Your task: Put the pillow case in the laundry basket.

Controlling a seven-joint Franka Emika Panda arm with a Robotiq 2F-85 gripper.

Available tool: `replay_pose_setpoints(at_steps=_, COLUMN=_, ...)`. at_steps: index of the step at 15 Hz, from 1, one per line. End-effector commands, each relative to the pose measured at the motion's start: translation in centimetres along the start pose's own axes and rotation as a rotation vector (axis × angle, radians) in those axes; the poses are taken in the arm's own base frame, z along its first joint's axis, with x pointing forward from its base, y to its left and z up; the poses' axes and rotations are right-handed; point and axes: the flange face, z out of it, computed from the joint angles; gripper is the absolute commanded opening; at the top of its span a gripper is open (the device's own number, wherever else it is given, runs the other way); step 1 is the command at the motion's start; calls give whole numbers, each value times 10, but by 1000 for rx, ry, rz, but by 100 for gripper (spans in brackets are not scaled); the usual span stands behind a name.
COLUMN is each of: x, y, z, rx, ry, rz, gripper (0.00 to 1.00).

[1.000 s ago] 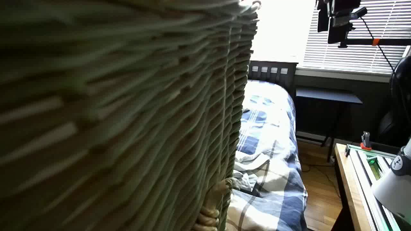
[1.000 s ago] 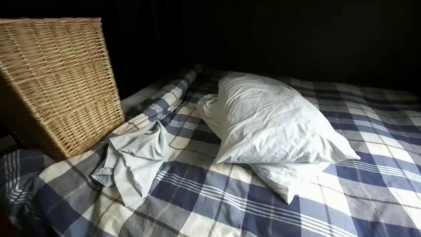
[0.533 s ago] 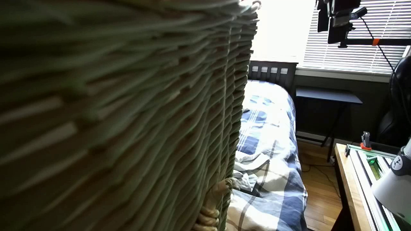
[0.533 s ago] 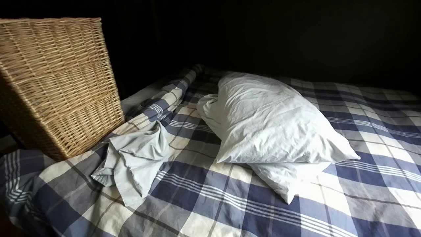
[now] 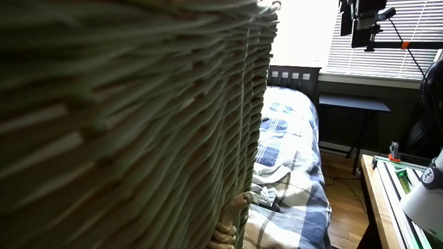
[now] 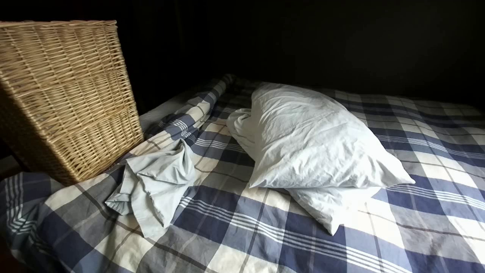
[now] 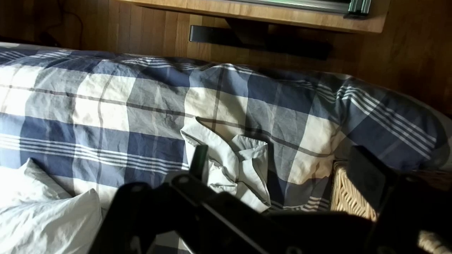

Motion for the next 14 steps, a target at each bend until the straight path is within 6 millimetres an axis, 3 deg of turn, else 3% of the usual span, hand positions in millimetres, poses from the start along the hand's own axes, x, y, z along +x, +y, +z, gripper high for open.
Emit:
replay_pose_setpoints(at_steps=1, x=26, y=5, z=24, rx=35, ry=53, rz=32, gripper=100)
replay_pose_setpoints(at_steps=5, x=60, y=41, z=67, rx=115, ry=152, rz=166, gripper=100)
replay_pose_setpoints(at_steps=9, x=91, y=81, z=124, rx=207, ry=163, rz=371, gripper=100)
replay_pose_setpoints(at_steps=14, x=140, y=86, z=181, rx=261, ry=138, rz=545, gripper=100)
